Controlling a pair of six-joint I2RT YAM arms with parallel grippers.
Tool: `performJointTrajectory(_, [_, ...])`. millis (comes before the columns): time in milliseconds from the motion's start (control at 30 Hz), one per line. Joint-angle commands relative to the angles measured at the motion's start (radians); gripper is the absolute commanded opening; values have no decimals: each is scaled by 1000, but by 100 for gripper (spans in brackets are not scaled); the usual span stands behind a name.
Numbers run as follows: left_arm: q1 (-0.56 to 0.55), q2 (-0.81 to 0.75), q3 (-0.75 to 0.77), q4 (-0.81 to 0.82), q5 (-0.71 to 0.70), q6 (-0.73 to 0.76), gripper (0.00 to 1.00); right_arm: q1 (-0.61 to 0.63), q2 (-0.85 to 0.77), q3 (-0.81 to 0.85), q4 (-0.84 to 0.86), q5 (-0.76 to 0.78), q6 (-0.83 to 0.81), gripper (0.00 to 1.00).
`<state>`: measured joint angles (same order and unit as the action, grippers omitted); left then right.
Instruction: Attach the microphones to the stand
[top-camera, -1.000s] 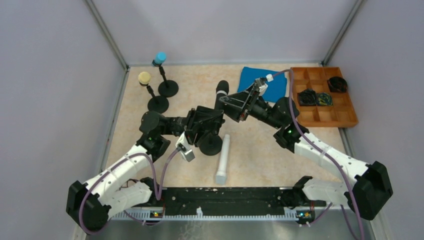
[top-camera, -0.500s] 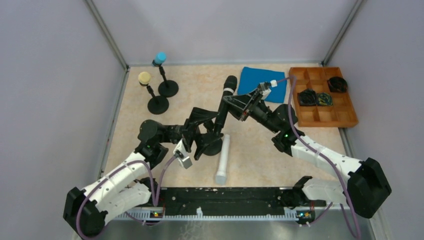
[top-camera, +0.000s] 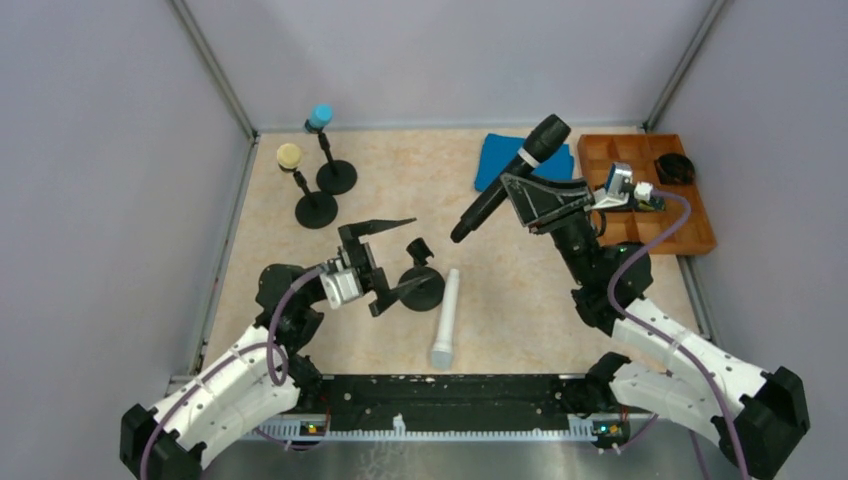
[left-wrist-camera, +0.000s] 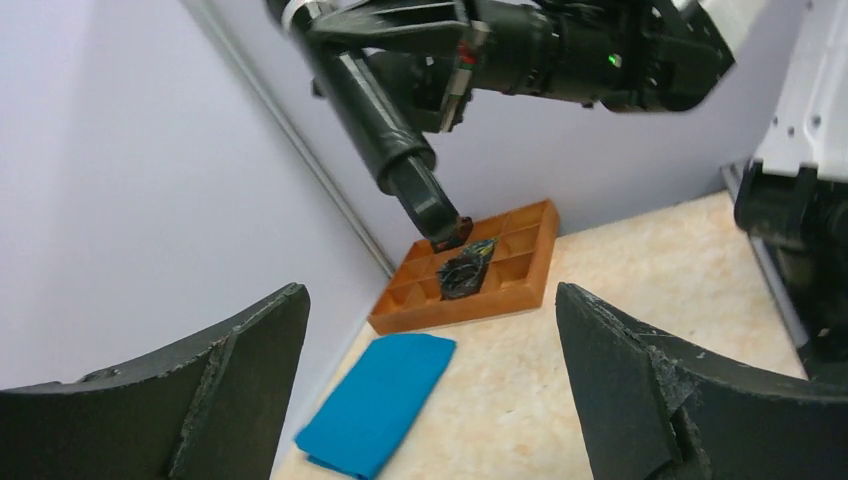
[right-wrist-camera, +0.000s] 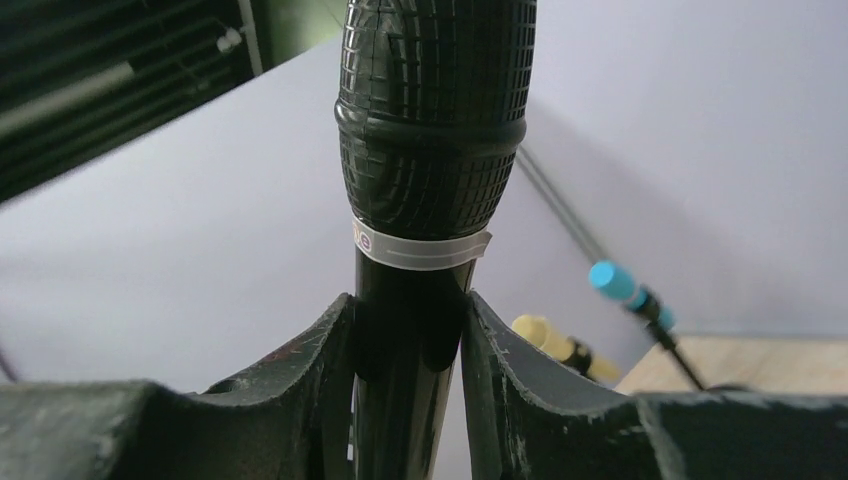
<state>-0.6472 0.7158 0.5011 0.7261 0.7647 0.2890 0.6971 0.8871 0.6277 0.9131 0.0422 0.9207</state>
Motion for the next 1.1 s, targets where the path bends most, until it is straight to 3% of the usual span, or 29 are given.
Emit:
performJointTrajectory(0, [-3,25,77,29,-175,-328,98,-3,18,-17,181,-205,-511,0])
performJointTrajectory(133, [-3,76,149,6,-215,-451,98,7,65,19,172,-446,-628,0])
performJointTrajectory(400, [-5,159,178,17,-114,-505,98,125,112,66,121,-490,-786,0])
performJointTrajectory(767, [-64,239,143,58,-137,-527,98,190,199,83,231,-401,-780,0])
performJointTrajectory(1067, [-122,271,152,0,-254,-517,85,214,251,67,332,-269,-706,0])
